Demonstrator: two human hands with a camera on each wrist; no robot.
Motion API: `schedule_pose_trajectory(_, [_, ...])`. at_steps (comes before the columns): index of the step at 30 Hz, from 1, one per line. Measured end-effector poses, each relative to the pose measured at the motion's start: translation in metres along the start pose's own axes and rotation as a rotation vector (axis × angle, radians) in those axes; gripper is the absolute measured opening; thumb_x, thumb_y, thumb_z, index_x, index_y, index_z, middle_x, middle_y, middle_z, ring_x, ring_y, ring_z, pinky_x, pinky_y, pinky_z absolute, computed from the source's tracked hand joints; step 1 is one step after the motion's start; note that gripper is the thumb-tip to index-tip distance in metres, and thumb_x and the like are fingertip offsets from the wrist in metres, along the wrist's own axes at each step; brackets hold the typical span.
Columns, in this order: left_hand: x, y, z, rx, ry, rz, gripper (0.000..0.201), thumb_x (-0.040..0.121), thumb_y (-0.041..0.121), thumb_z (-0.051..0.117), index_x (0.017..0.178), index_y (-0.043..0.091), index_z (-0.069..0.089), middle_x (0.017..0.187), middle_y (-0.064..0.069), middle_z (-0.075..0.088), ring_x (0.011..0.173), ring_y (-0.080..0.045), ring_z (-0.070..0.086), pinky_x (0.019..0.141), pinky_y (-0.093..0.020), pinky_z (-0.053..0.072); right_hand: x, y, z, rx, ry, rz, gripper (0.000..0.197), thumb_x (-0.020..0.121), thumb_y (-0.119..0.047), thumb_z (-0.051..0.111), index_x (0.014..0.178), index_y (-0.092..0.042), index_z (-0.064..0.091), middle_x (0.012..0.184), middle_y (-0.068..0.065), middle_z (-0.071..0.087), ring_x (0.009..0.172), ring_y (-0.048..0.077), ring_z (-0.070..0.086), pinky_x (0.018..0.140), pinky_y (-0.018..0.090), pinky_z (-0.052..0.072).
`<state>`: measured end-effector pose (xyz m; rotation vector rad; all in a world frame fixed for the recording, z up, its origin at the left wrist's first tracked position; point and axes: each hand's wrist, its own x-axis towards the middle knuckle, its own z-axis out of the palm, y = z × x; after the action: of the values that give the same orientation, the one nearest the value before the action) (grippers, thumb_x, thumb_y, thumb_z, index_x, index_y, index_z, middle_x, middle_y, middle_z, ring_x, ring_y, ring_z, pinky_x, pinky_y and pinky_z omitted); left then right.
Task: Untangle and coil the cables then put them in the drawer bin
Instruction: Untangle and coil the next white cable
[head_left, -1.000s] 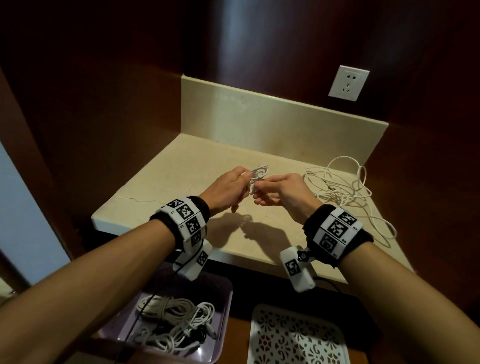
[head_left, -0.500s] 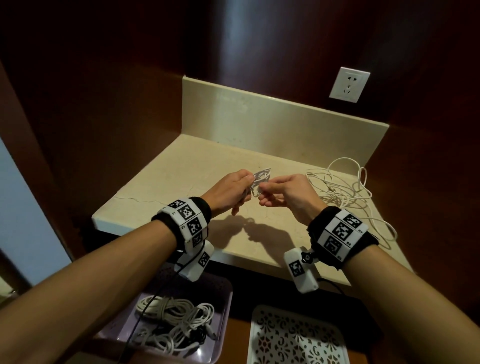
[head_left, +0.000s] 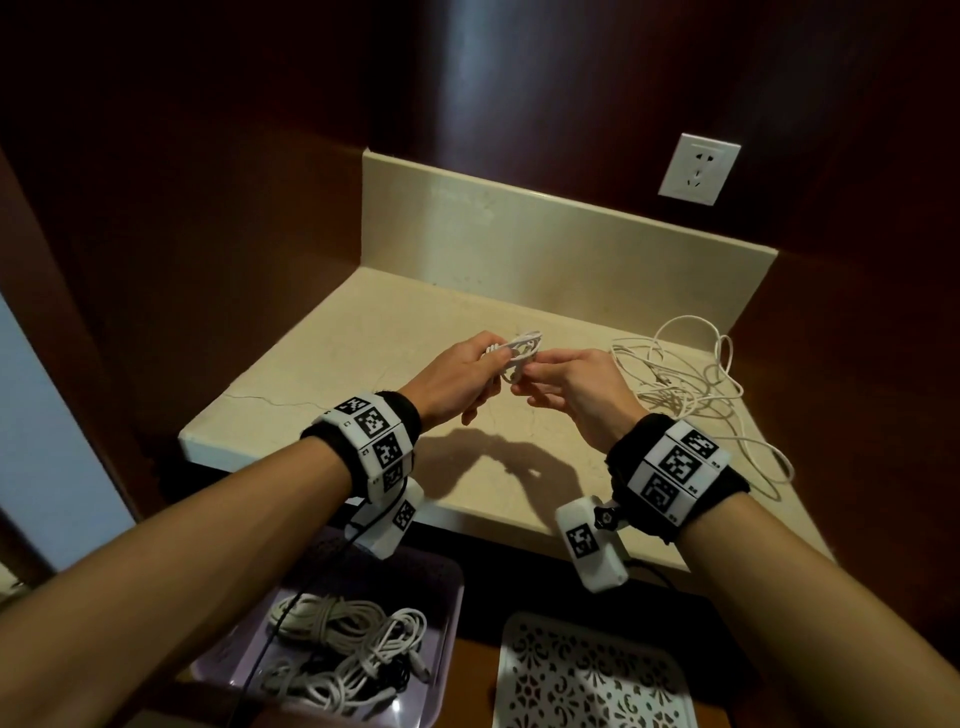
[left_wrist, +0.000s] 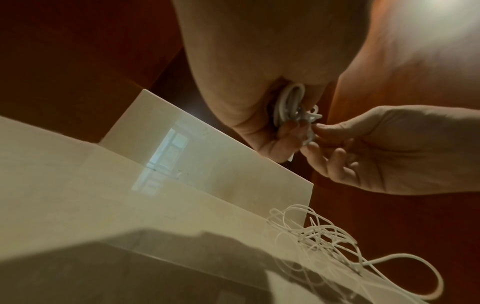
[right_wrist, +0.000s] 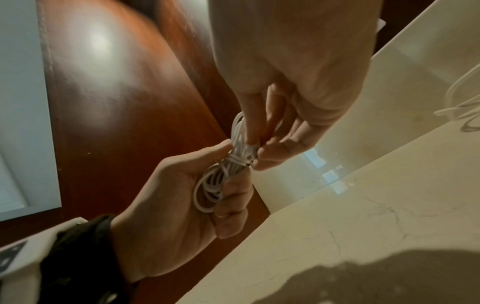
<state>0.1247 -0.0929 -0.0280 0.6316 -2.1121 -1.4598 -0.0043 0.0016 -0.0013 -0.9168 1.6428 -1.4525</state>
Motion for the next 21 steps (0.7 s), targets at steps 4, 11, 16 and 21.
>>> schedule_pose_trajectory(4, [0.0, -0.002, -0.001, -0.023, 0.007, 0.018, 0.024, 0.105, 0.024, 0.036, 0.111, 0.01, 0.053, 0.074, -0.011, 0.046, 0.053, -0.014, 0.039, 0.045, -0.028, 0.037, 0.002, 0.0, 0.0, 0.121, 0.058, 0.036, 0.032, 0.083, 0.011, 0.064, 0.113, 0.005, 0.055, 0.078, 0.019, 0.067, 0.061, 0.025, 0.067, 0.057, 0.025, 0.056])
schedule_pose_trajectory(11, [0.002, -0.003, -0.004, -0.024, -0.005, 0.026, 0.022, 0.104, 0.023, 0.038, 0.107, 0.01, 0.056, 0.07, -0.008, 0.046, 0.05, -0.012, 0.039, 0.044, -0.027, 0.035, 0.003, -0.006, -0.002, -0.059, 0.06, -0.071, 0.024, 0.081, 0.015, 0.06, 0.102, 0.004, 0.065, 0.074, 0.017, 0.067, 0.059, 0.023, 0.062, 0.06, 0.026, 0.057])
schedule_pose_trajectory(16, [0.004, 0.0, -0.008, 0.002, -0.021, 0.023, 0.019, 0.101, 0.02, 0.043, 0.099, 0.01, 0.058, 0.064, -0.005, 0.045, 0.049, -0.014, 0.036, 0.044, -0.027, 0.032, 0.006, -0.006, 0.001, -0.155, 0.046, -0.131, 0.023, 0.08, 0.016, 0.059, 0.082, -0.004, 0.07, 0.07, 0.014, 0.067, 0.06, 0.023, 0.061, 0.062, 0.028, 0.055])
schedule_pose_trajectory(21, [0.003, 0.002, -0.013, 0.022, -0.049, 0.01, 0.015, 0.099, 0.02, 0.046, 0.102, 0.011, 0.058, 0.067, -0.006, 0.046, 0.051, -0.015, 0.037, 0.044, -0.028, 0.033, 0.007, -0.005, -0.002, -0.136, 0.038, -0.12, 0.013, 0.08, 0.012, 0.063, 0.084, 0.002, 0.07, 0.073, 0.015, 0.07, 0.058, 0.02, 0.066, 0.063, 0.026, 0.057])
